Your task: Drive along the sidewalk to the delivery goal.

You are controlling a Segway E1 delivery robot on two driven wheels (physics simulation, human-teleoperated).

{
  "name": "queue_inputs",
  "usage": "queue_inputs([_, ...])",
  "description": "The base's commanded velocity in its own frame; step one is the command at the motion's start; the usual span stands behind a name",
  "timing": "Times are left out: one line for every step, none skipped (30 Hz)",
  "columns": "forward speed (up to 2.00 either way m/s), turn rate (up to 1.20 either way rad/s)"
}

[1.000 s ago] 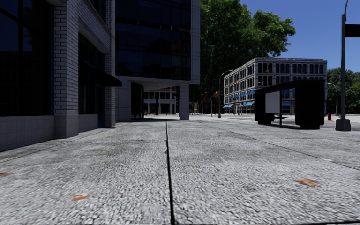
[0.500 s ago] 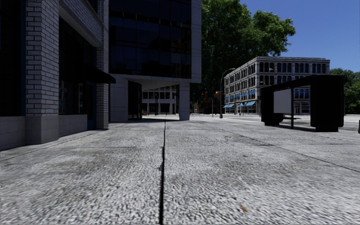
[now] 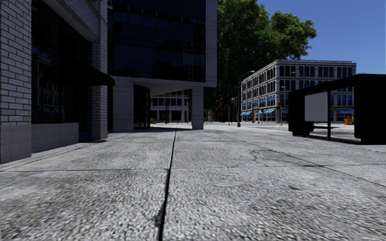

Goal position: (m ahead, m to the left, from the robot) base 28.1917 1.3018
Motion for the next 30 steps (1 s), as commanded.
queue_inputs([2.0, 0.0])
queue_inputs([2.0, 0.0])
queue_inputs([2.0, 0.0])
queue_inputs([2.0, 0.0])
queue_inputs([2.0, 0.0])
queue_inputs([2.0, 0.0])
queue_inputs([2.0, 0.0])
queue_inputs([2.0, 0.0])
queue_inputs([2.0, 0.0])
queue_inputs([2.0, 0.0])
queue_inputs([2.0, 0.0])
queue_inputs([2.0, 0.0])
queue_inputs([2.0, 0.0])
queue_inputs([2.0, 0.0])
queue_inputs([2.0, 0.0])
queue_inputs([2.0, 0.0])
queue_inputs([2.0, 0.0])
queue_inputs([2.0, 0.0])
queue_inputs([2.0, 0.0])
queue_inputs([2.0, 0.0])
queue_inputs([2.0, 0.0])
queue_inputs([2.0, 0.0])
queue_inputs([2.0, 0.0])
queue_inputs([2.0, 0.0])
queue_inputs([2.0, 0.0])
queue_inputs([2.0, 0.0])
queue_inputs([2.0, 0.0])
queue_inputs([2.0, 0.0])
queue_inputs([2.0, 0.0])
queue_inputs([2.0, 0.0])
